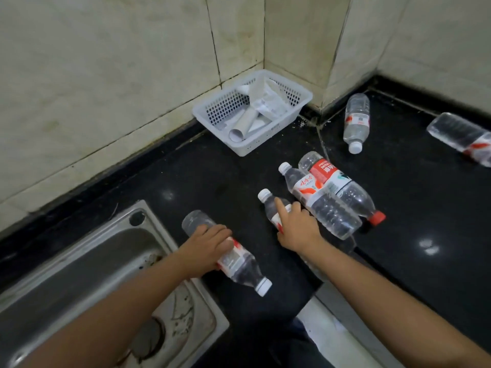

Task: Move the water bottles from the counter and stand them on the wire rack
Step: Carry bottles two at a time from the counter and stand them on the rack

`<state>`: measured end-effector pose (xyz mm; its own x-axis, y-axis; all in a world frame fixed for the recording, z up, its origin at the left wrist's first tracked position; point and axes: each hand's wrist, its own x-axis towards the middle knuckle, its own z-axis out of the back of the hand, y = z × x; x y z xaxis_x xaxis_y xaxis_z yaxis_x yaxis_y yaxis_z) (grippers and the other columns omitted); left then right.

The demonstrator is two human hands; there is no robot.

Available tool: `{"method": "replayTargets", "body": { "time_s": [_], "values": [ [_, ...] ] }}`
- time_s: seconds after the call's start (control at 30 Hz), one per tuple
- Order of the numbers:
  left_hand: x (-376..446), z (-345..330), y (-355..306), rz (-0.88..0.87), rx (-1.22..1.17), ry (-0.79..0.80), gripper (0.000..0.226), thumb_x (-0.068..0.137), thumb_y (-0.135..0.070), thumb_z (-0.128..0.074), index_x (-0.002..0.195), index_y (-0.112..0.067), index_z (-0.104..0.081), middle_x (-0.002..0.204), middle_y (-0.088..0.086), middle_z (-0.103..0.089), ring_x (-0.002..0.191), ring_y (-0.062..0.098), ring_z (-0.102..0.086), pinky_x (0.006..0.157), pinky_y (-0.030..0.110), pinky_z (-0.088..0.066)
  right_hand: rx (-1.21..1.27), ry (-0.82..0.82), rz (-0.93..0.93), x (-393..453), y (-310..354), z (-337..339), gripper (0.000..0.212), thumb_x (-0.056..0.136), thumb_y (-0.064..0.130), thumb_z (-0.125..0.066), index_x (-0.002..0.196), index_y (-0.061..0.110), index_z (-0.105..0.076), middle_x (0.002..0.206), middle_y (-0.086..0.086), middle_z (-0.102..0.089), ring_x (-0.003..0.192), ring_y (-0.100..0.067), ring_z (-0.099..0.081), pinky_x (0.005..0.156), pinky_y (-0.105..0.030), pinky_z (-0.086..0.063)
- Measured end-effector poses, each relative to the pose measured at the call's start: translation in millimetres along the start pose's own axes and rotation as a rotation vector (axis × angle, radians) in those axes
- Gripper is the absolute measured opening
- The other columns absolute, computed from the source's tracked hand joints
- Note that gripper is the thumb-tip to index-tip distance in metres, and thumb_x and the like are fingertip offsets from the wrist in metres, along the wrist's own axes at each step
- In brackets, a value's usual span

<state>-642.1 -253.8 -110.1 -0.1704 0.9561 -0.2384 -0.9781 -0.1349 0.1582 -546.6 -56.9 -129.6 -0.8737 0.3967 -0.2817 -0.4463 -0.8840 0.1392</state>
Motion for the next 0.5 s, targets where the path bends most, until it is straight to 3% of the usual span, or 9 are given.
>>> {"method": "replayTargets", "body": {
  "time_s": [0.07,0.1,0.17,0.23,0.37,0.5],
  "values": [
    [3.2,1.0,4.5,-0.006,-0.011,0.047,0.072,0.045,-0.060,-0.076,0.105,-0.022,-0.063,0.110,-0.002,-0.065,0.103,0.012,-0.061,0.088,0.019,-0.046,0.037,0.014,-0.059,-21.5,1.4,-6.8,0.078,0.083,0.029,-0.055,0.143,0.024,-0.005,0.129,-0.019,-0.034,0.111,-0.037,-0.046,0.087,-0.042,-0.044],
    [7.0,-3.0,7.7,-0.038,-0.004,0.090,0.073,0.061,-0.055,-0.070,0.123,-0.023,-0.049,0.125,0.002,-0.054,0.116,0.016,-0.050,0.100,0.024,-0.035,0.071,0.014,-0.088,-31.7,1.2,-9.8,0.078,0.082,0.030,-0.056,0.142,0.025,-0.005,0.128,-0.019,-0.034,0.111,-0.036,-0.046,0.086,-0.042,-0.044],
    [12.8,-10.3,8.5,-0.038,-0.016,0.227,0.073,0.079,-0.051,-0.055,0.139,-0.023,-0.023,0.138,0.006,-0.035,0.127,0.022,-0.031,0.107,0.033,-0.022,0.170,0.012,-0.144,-53.1,-3.2,-16.6,0.077,0.083,0.034,-0.056,0.142,0.026,-0.006,0.128,-0.018,-0.035,0.111,-0.037,-0.046,0.087,-0.042,-0.044],
    [14.6,-17.3,3.6,0.024,-0.019,0.235,0.074,0.082,-0.055,-0.047,0.141,-0.022,-0.017,0.138,0.006,-0.032,0.126,0.023,-0.030,0.104,0.034,-0.025,0.295,-0.023,-0.184,-77.2,-13.5,-23.5,0.074,0.086,0.035,-0.052,0.143,0.024,-0.007,0.125,-0.021,-0.038,0.110,-0.039,-0.048,0.087,-0.041,-0.045],
    [22.8,-15.6,-28.5,0.188,-0.205,0.067,0.071,0.082,-0.055,-0.048,0.138,-0.017,-0.026,0.136,0.004,-0.040,0.121,0.023,-0.042,0.098,0.036,-0.033,0.480,-0.168,-0.275,-135.8,-41.5,-34.4,0.072,0.086,0.030,-0.053,0.143,0.018,-0.010,0.123,-0.024,-0.042,0.107,-0.039,-0.050,0.087,-0.037,-0.045],
    [43.3,9.9,-75.4,0.187,-0.320,-0.025,0.066,0.086,-0.050,-0.045,0.138,-0.015,-0.024,0.133,0.004,-0.045,0.119,0.021,-0.045,0.098,0.032,-0.033,0.542,-0.305,-0.403,-193.0,-79.1,-33.3,0.078,0.083,0.024,-0.058,0.143,0.015,-0.009,0.124,-0.022,-0.039,0.107,-0.034,-0.047,0.085,-0.032,-0.041]
  ]
}}
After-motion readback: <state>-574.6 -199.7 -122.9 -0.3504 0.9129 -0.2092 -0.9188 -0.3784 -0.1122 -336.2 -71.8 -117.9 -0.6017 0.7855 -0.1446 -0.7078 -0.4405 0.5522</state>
